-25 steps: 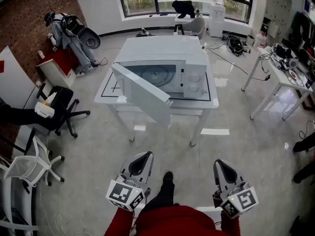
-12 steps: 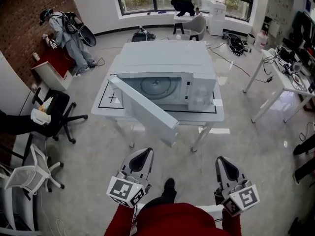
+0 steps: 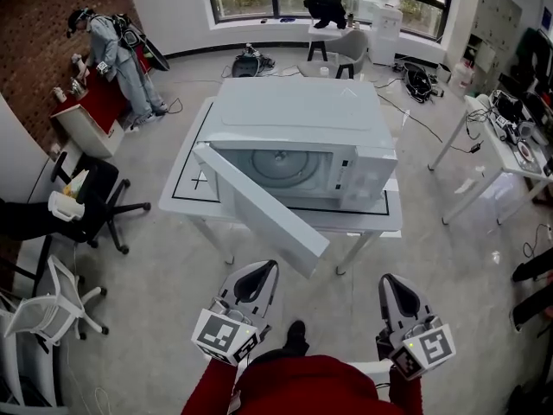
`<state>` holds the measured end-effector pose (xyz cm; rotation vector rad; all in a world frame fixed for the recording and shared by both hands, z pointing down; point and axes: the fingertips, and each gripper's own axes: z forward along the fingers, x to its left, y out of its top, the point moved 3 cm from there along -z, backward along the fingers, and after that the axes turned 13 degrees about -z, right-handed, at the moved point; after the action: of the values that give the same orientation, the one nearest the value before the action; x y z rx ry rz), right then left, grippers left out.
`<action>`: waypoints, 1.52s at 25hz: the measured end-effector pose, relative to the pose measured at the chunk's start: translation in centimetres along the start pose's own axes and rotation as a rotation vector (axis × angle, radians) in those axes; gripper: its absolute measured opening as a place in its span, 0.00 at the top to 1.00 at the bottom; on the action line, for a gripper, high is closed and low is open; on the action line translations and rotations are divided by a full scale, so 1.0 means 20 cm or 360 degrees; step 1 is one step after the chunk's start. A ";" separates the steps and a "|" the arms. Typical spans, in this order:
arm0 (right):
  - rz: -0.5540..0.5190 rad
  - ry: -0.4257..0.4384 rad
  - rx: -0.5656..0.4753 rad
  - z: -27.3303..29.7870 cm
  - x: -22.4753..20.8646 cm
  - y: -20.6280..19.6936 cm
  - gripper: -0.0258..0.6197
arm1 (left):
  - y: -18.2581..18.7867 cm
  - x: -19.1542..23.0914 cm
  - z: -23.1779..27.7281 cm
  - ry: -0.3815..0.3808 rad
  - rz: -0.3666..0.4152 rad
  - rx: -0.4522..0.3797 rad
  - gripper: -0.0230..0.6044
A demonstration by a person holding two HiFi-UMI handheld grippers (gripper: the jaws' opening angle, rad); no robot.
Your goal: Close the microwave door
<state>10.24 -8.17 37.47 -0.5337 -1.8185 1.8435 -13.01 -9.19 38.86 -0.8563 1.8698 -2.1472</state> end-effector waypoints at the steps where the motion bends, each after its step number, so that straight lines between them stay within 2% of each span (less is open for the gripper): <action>1: -0.0002 -0.0003 0.0002 0.02 0.00 0.00 0.94 | 0.01 0.01 0.01 -0.0012 0.0000 -0.0007 0.95; 7: -0.0009 -0.0014 0.0031 0.11 0.01 0.01 0.94 | 0.02 0.05 0.06 -0.0067 0.0026 0.0006 0.95; 12: 0.0002 -0.0046 0.0064 0.11 0.01 0.00 0.94 | 0.02 0.07 0.07 -0.0060 0.0108 0.0174 0.95; 14: 0.0014 -0.0058 0.0110 0.10 0.00 -0.02 0.94 | 0.02 0.08 0.08 -0.0044 0.0140 0.0177 0.95; 16: 0.0032 -0.0069 0.0174 0.08 0.00 -0.04 0.94 | 0.02 0.08 0.08 -0.0045 0.0140 0.0143 0.84; 20: 0.0037 -0.0074 0.0182 0.08 0.00 -0.05 0.94 | 0.01 0.08 0.09 -0.0073 0.0131 0.0096 0.64; 24: 0.0122 -0.0052 0.0123 0.09 0.01 -0.01 0.94 | -0.02 0.07 0.09 -0.0080 0.0128 0.0201 0.54; 27: 0.0109 -0.0065 0.0130 0.09 0.00 -0.02 0.94 | -0.05 0.08 0.11 -0.0073 0.0152 0.0224 0.47; 29: 0.0091 -0.0083 0.0162 0.07 -0.01 -0.06 0.94 | -0.07 0.09 0.12 -0.0071 0.0167 0.0237 0.47; 38: 0.0138 -0.0069 0.0117 0.07 0.00 -0.05 0.94 | -0.07 0.06 0.19 -0.0082 0.0149 0.0278 0.47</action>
<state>9.43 -9.39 38.61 -0.5580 -1.7733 1.9857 -11.68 -12.73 40.79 -0.7644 1.6355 -2.1709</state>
